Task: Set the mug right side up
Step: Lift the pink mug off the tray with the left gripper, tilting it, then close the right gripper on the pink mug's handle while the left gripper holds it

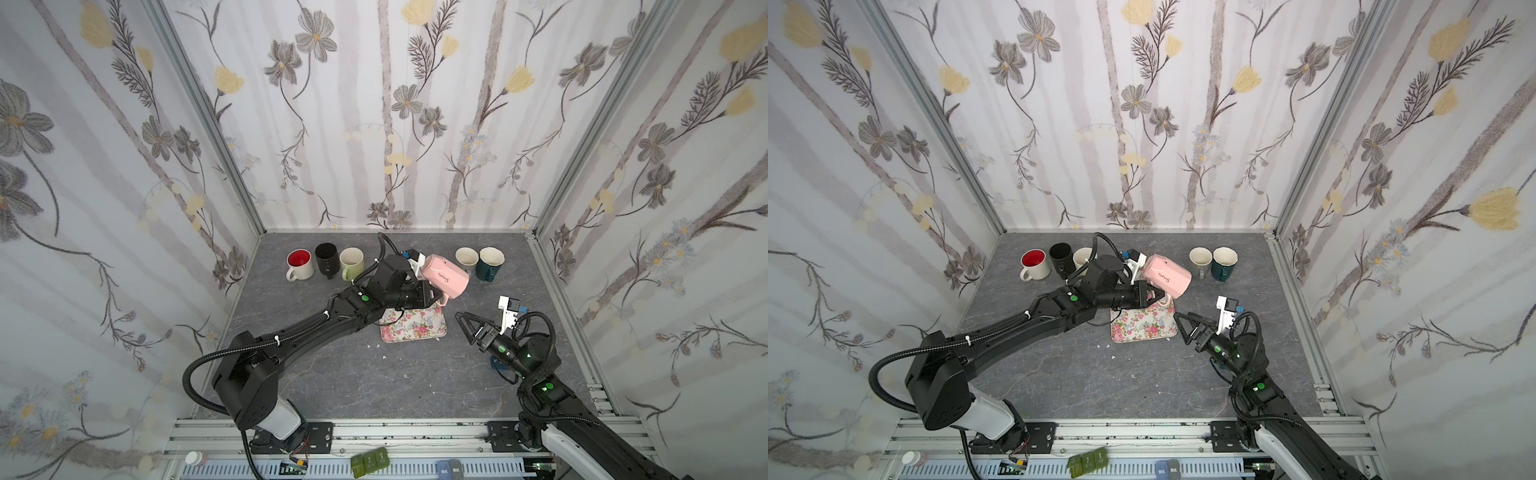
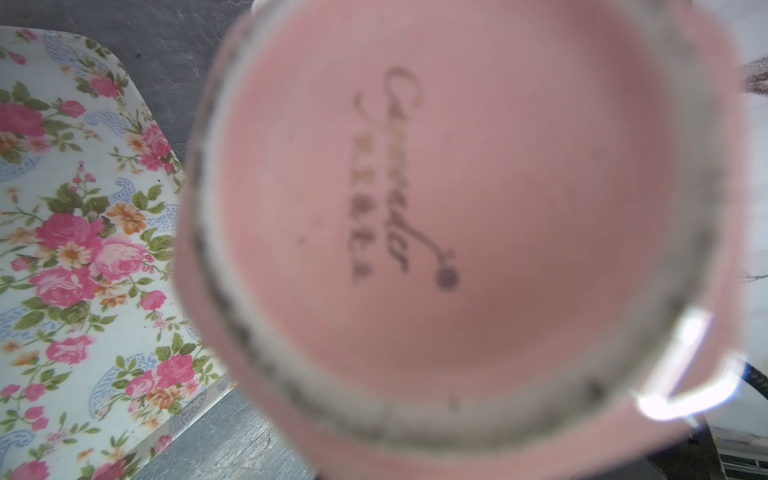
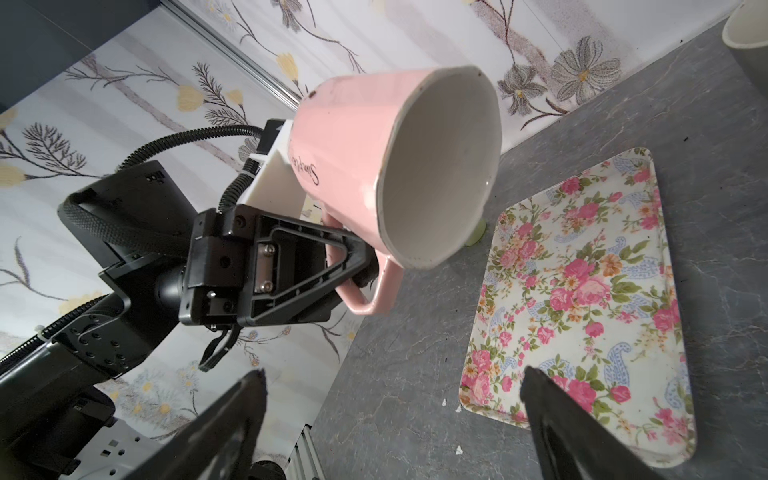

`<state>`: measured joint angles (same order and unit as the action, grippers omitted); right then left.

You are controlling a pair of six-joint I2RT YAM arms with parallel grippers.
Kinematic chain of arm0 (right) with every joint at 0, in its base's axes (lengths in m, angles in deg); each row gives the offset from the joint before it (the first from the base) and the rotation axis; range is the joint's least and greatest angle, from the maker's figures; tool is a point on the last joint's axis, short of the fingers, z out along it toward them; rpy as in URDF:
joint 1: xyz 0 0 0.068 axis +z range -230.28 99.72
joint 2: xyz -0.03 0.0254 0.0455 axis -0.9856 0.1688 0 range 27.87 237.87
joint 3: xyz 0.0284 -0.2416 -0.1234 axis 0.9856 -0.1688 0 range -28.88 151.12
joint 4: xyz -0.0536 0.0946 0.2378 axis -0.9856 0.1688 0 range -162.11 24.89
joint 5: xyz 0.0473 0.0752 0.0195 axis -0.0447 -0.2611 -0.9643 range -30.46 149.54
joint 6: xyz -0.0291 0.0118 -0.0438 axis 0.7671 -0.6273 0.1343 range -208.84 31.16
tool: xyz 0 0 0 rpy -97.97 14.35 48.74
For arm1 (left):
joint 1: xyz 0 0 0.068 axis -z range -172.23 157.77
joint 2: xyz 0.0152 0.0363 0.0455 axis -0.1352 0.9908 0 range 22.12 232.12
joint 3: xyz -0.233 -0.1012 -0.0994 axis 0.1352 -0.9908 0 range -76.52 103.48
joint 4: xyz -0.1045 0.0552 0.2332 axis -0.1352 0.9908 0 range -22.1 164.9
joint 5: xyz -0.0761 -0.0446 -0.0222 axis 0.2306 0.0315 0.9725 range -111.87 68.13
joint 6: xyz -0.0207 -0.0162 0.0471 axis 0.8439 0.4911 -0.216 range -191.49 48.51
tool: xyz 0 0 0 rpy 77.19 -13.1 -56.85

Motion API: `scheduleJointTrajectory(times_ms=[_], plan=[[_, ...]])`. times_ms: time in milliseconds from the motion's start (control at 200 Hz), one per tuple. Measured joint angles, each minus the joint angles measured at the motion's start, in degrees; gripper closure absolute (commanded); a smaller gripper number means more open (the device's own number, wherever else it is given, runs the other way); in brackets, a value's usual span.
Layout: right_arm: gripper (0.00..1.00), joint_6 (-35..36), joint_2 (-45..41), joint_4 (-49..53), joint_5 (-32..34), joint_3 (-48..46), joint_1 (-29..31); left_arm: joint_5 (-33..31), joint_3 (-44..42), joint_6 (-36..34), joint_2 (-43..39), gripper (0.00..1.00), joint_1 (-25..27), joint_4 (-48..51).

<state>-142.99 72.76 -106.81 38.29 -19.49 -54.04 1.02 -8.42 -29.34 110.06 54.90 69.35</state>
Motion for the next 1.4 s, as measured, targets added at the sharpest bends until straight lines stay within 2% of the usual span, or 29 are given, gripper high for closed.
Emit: scheduleJointTrajectory(times_ms=[35,90,125,335,440,630,784,1089,1189,1269,1399], plan=[[0.17,-0.44,0.59,-0.68,-0.50,0.20,0.07,0.24,-0.31,0.28,-0.11,1.00,0.24,-0.39],[0.30,-0.81,1.68,-1.75,-1.18,0.52,0.07,0.70,-0.61,0.50,-0.28,1.00,0.66,-0.96],[0.34,-0.87,2.54,-2.60,-1.53,0.68,0.09,0.85,-0.79,0.81,-0.48,1.00,0.87,-1.27],[0.36,-2.40,5.70,-6.71,-4.07,0.74,0.35,1.29,-0.98,1.18,-1.90,1.00,2.21,-3.04],[0.45,-2.82,5.46,-7.69,-4.31,0.79,0.46,1.31,-1.38,1.20,-2.29,1.00,2.73,-3.78],[0.46,-3.43,4.13,-9.05,-4.31,0.81,0.74,2.10,-2.25,1.57,-2.36,1.00,3.72,-5.79],[0.54,-3.48,3.23,-9.57,-4.35,0.92,0.74,3.19,-2.67,3.02,-2.32,1.00,4.48,-7.32],[0.54,-3.89,2.43,-10.27,-4.28,0.96,0.74,5.07,-3.28,3.30,-1.86,1.00,5.18,-11.32],[0.63,-3.91,2.34,-10.54,-4.31,0.94,0.74,5.18,-3.72,3.30,-1.75,1.00,5.27,-12.35],[0.66,-4.26,2.38,-10.84,-4.35,0.92,0.79,5.14,-4.20,3.58,-1.75,1.00,5.29,-12.87],[0.82,-4.37,2.93,-11.17,-4.17,0.90,0.68,4.57,-4.59,4.07,-1.75,1.00,5.27,-13.64]])
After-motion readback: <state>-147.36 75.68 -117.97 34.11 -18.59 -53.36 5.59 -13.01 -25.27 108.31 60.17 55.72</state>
